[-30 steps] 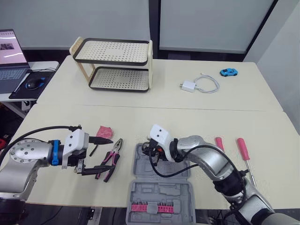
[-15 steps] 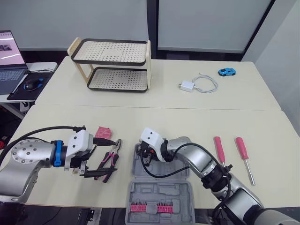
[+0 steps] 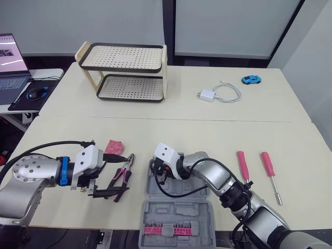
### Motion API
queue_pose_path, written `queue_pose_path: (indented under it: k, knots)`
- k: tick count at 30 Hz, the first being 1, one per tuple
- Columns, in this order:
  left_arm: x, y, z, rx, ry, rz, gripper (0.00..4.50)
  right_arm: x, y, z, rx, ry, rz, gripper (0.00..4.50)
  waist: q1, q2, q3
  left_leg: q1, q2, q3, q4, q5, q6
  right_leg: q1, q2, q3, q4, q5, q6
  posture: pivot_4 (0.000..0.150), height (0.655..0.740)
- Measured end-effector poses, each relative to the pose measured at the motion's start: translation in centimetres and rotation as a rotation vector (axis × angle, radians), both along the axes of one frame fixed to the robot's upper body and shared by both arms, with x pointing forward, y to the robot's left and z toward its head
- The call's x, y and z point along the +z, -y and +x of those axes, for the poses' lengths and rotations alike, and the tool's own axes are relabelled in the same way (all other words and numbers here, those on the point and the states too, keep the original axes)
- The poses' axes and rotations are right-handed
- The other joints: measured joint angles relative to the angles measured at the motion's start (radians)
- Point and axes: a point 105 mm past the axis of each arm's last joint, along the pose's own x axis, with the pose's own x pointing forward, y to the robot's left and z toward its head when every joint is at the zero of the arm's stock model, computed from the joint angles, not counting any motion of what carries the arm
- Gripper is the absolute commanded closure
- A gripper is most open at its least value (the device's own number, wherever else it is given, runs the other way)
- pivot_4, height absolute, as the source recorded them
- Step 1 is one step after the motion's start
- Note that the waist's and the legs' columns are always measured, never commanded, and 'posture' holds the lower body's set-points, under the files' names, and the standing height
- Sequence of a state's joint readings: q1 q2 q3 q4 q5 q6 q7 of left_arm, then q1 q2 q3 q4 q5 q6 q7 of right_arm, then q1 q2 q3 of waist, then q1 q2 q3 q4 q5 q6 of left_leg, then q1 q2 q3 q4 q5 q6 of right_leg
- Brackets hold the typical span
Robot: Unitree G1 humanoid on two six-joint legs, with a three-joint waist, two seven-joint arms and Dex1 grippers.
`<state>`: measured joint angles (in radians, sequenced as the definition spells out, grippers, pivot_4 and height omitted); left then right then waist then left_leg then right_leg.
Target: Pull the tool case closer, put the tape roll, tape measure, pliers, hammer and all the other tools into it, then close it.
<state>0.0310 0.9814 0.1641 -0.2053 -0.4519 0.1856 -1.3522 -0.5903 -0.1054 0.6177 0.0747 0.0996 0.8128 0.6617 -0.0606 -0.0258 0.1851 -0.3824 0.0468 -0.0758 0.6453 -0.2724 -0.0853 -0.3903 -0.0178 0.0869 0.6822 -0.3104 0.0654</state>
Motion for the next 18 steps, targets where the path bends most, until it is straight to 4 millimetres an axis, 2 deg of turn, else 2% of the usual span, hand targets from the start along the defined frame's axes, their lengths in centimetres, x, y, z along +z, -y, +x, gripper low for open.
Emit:
queue_pose_path:
  k: [2,4,11,16,18]
  knots:
    - [0.0,0.0,0.1,0.005,0.003,0.000,0.00,0.1,0.0,0.0,0.004,-0.002,0.000,4.47,0.000,0.000,0.000,0.000,0.000,0.000,0.000,0.000,0.000,0.000,0.000,0.000,0.000,0.000,0.000,0.150,0.7350]
    - [0.0,0.0,0.1,0.008,0.005,0.000,0.00,0.2,0.0,-0.1,0.011,-0.007,0.001,3.90,0.000,0.000,0.000,0.000,0.000,0.000,0.000,0.000,0.000,0.000,0.000,0.000,0.000,0.000,0.000,0.150,0.7350]
    - [0.2,0.3,0.1,0.007,0.017,0.001,0.00,2.0,-0.4,-0.5,0.021,0.001,0.041,2.41,0.000,0.000,0.000,0.000,0.000,-0.001,0.000,0.000,0.000,0.000,0.000,0.000,0.000,0.000,0.000,0.150,0.7350]
    - [0.2,0.3,0.2,0.019,0.012,0.001,0.00,2.8,0.1,-0.8,0.054,-0.001,0.061,2.41,0.000,0.000,0.000,0.000,0.000,-0.001,0.000,0.000,0.000,0.000,0.000,-0.001,0.000,0.000,0.000,0.150,0.7350]
    - [0.2,0.3,0.2,0.019,0.011,0.001,0.00,2.7,0.6,-0.6,0.052,0.017,0.048,2.81,0.001,0.000,0.000,0.000,0.000,-0.001,0.000,0.000,0.000,0.000,0.000,-0.001,0.000,0.000,0.000,0.150,0.7350]
